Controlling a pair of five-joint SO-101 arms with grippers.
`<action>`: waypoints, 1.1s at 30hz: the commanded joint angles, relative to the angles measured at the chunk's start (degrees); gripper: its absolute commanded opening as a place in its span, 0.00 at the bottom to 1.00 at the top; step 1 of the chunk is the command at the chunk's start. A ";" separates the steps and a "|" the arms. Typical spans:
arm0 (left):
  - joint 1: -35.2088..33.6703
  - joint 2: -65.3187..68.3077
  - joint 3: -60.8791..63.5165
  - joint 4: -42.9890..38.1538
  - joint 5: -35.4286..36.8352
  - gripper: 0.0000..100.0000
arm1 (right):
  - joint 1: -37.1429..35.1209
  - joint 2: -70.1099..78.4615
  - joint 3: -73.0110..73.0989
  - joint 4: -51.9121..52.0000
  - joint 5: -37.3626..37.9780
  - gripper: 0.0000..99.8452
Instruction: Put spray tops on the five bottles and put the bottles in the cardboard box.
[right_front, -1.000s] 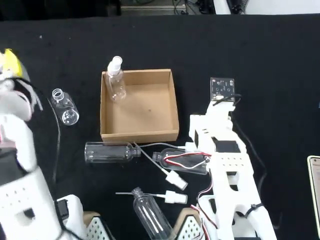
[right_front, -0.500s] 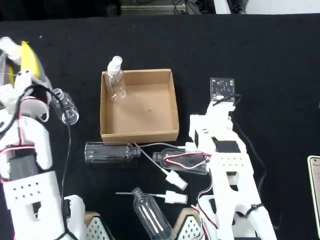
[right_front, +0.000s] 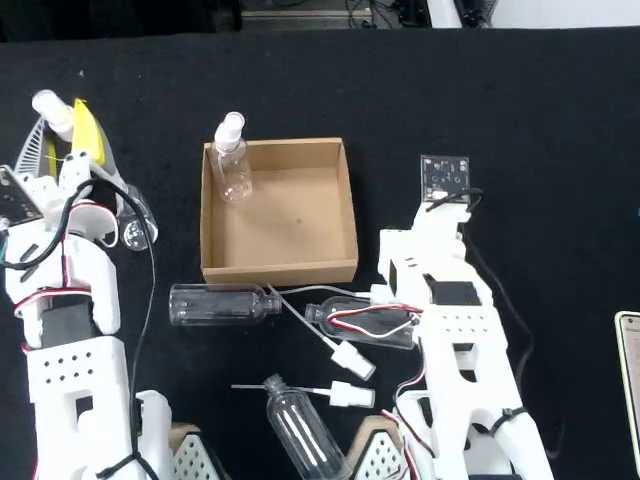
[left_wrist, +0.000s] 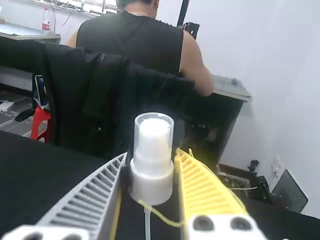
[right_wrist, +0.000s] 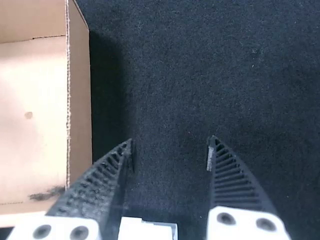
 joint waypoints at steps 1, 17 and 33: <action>0.40 0.09 -0.48 -1.41 0.09 0.13 | 0.97 -3.03 -0.48 -1.32 0.09 0.21; -0.31 0.00 7.25 -1.67 0.00 0.13 | 0.97 -3.03 -0.48 -1.32 0.18 0.21; 0.57 0.00 17.98 -18.02 -7.91 0.13 | 0.97 -3.03 -0.40 -1.41 0.18 0.21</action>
